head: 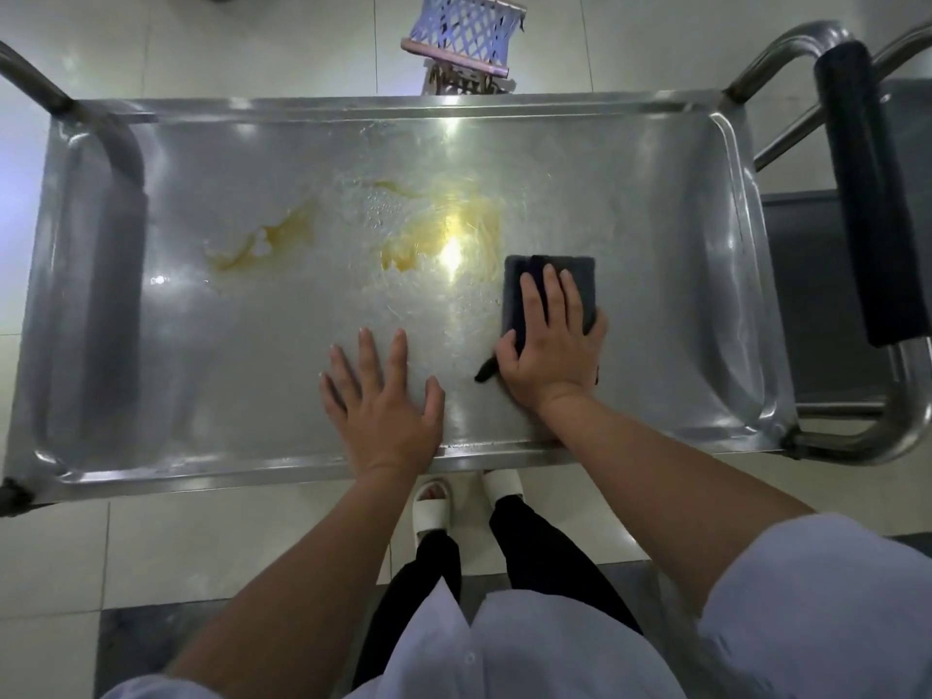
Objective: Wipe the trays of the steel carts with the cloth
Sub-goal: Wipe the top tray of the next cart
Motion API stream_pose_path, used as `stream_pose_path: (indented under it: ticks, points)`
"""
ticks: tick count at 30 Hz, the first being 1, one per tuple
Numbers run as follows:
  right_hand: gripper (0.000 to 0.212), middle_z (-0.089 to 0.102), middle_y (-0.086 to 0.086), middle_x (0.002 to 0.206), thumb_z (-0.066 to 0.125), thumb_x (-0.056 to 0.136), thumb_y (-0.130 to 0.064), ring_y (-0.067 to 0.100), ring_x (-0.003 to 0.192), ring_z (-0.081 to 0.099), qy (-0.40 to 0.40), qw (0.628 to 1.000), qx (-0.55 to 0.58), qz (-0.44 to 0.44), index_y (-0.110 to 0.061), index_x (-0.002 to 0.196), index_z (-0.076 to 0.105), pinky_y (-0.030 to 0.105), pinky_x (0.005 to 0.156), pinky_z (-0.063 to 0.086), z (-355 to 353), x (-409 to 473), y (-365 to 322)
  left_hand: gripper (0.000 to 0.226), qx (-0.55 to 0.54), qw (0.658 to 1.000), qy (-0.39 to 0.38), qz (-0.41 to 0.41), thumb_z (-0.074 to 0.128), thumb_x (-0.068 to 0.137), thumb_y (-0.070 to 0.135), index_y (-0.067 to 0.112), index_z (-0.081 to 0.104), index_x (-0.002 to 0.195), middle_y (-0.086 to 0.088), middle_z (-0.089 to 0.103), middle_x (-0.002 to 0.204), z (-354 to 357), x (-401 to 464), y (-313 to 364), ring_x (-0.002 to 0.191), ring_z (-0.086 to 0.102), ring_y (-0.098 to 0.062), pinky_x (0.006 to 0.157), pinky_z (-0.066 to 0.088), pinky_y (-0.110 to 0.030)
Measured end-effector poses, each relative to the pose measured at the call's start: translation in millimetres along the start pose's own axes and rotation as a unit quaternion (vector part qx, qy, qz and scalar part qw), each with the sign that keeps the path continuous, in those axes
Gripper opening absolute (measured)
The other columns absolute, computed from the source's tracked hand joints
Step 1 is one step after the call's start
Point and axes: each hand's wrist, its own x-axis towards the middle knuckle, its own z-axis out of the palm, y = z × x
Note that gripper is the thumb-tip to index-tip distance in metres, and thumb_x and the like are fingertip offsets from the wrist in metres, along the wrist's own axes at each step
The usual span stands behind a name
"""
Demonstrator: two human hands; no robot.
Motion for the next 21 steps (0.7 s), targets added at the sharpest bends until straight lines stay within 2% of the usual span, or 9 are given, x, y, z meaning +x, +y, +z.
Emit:
stream_pose_path:
  ticks: [6, 12, 16, 21]
  points:
    - [0.071, 0.016, 0.002, 0.166, 0.039, 0.091, -0.044, 0.021, 0.153, 0.008, -0.047, 0.999, -0.007, -0.010, -0.023, 0.157, 0.025, 0.058, 0.117, 0.014, -12.7, 110.8, 11.0, 0.072, -0.002, 1.000, 0.004, 0.004, 0.031, 0.091, 0.060, 0.037, 0.015, 0.157, -0.001, 0.001, 0.168, 2.2, 0.7, -1.2, 0.153, -0.010, -0.031, 0.122, -0.002, -0.055]
    - [0.073, 0.013, 0.000, 0.167, 0.032, 0.089, -0.048, 0.018, 0.154, 0.006, -0.098, 0.984, -0.039, -0.144, -0.025, 0.157, 0.020, 0.057, 0.116, 0.016, -22.5, 205.5, 5.8, 0.072, 0.003, 1.000, 0.023, 0.003, 0.038, 0.091, 0.059, 0.037, 0.018, 0.157, -0.001, 0.006, 0.167, 5.5, 2.2, -1.7, 0.153, -0.007, -0.031, 0.122, 0.002, -0.056]
    - [0.074, 0.007, -0.002, 0.168, 0.028, 0.090, -0.050, 0.017, 0.154, 0.001, -0.120, 0.968, -0.059, -0.211, -0.027, 0.159, 0.016, 0.057, 0.118, 0.010, -18.7, 224.5, -10.1, 0.074, 0.005, 0.999, 0.038, 0.002, 0.040, 0.088, 0.059, 0.037, 0.023, 0.156, -0.002, 0.011, 0.167, 7.7, 4.0, -3.5, 0.153, -0.003, -0.032, 0.121, 0.004, -0.057]
    - [0.078, 0.005, -0.001, 0.169, 0.019, 0.087, -0.052, 0.017, 0.154, 0.000, -0.139, 0.945, -0.088, -0.283, -0.028, 0.160, 0.013, 0.058, 0.118, 0.009, -22.9, 224.2, -17.6, 0.075, 0.010, 0.999, 0.035, 0.001, 0.038, 0.088, 0.060, 0.038, 0.021, 0.157, 0.000, 0.008, 0.167, 8.1, 4.1, -5.1, 0.153, -0.005, -0.031, 0.122, 0.002, -0.056]
